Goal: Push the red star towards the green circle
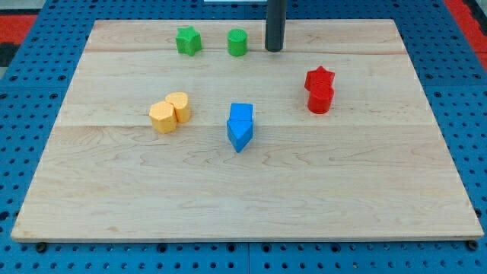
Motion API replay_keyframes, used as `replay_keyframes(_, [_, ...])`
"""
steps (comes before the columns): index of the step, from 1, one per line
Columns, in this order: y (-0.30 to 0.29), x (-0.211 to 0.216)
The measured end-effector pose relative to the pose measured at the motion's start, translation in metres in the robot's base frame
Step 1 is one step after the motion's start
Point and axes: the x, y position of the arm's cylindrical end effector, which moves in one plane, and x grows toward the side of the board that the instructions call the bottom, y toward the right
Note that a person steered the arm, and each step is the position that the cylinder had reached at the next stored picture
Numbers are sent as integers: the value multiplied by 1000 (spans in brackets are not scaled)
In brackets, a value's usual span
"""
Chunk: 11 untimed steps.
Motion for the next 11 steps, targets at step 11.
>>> replay_keyframes(11, [26, 72])
